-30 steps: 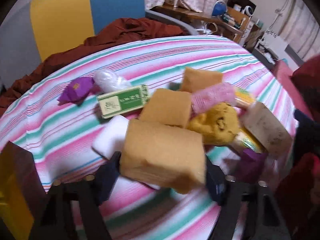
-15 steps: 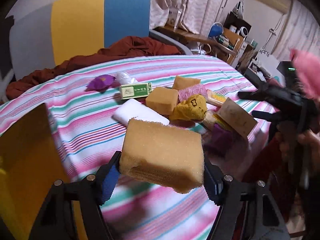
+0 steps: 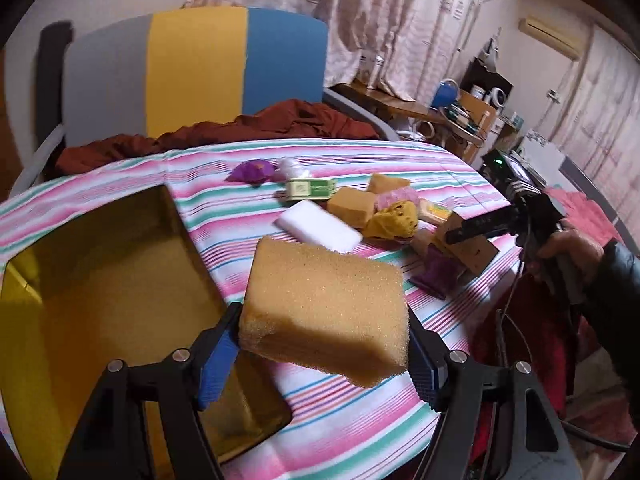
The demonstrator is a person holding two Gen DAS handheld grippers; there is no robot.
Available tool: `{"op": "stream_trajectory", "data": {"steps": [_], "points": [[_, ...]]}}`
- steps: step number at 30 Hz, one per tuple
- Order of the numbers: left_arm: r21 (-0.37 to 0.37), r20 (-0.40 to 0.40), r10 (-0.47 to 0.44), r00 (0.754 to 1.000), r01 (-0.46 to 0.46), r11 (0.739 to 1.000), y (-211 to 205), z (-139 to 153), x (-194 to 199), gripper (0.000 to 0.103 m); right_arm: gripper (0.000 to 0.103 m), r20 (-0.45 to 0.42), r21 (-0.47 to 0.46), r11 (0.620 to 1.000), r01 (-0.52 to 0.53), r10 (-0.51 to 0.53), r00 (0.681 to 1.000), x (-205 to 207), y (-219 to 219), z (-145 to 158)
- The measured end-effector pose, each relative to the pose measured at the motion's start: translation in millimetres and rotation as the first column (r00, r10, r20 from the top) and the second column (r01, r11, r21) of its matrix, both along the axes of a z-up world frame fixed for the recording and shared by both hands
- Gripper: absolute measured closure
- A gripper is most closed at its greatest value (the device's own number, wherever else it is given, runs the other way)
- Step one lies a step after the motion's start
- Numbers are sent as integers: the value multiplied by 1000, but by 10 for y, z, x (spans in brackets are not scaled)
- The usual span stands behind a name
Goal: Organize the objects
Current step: 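Carry the yellow sponge with the left tool and lower it into the gold tray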
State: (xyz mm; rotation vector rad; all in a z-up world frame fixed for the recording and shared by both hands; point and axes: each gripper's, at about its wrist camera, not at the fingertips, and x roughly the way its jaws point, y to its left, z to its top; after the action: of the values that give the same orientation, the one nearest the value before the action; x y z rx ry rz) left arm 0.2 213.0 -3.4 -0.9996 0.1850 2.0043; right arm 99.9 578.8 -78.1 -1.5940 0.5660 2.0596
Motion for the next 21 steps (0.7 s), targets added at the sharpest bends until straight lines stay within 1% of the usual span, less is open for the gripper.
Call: {"op": "stream_trajectory", "data": {"steps": [2,3,5,7,10,13,14,18,20,21], "points": [[2,5,26,1000,-26,1000,-109,-3,-7,28,43,-2,-3,1000,-12,12,1000,62,-60,22],[4,6,36,999,-36,999,-153,-10,-10,28,45,-3,-3,1000,-13,13,1000,92,-90,26],[11,17,67,998,-67,998,-273,-15,-36,28,52,-22,-10,1000,-6,6,1000,137,-108,72],[15,13,94,996,-94,995,-373,-12,-47,28,53,-43,-6,1000,11,-11,999,142,-156,99],[16,7,137,991,-137,990,-549,-12,-83,28,53,-70,51,999,19,-15,997,207,-199,224],[16,4,177,984,-177,984,-704,-8,-126,28,53,-127,97,994,43,-30,991,285,-213,426],[17,2,199,980,-199,980,-782,-6,-142,28,53,-151,121,992,48,-29,988,303,-226,536],[8,-3,270,963,-270,963,-1084,-27,-202,28,53,-245,190,981,35,13,969,233,-410,857],[-8,-5,308,951,-308,951,-1256,-69,-227,28,53,-285,202,979,13,46,957,120,-517,961],[-18,-7,328,945,-328,944,-1337,-92,-245,28,53,-310,204,979,-14,79,947,65,-633,1038]]}}
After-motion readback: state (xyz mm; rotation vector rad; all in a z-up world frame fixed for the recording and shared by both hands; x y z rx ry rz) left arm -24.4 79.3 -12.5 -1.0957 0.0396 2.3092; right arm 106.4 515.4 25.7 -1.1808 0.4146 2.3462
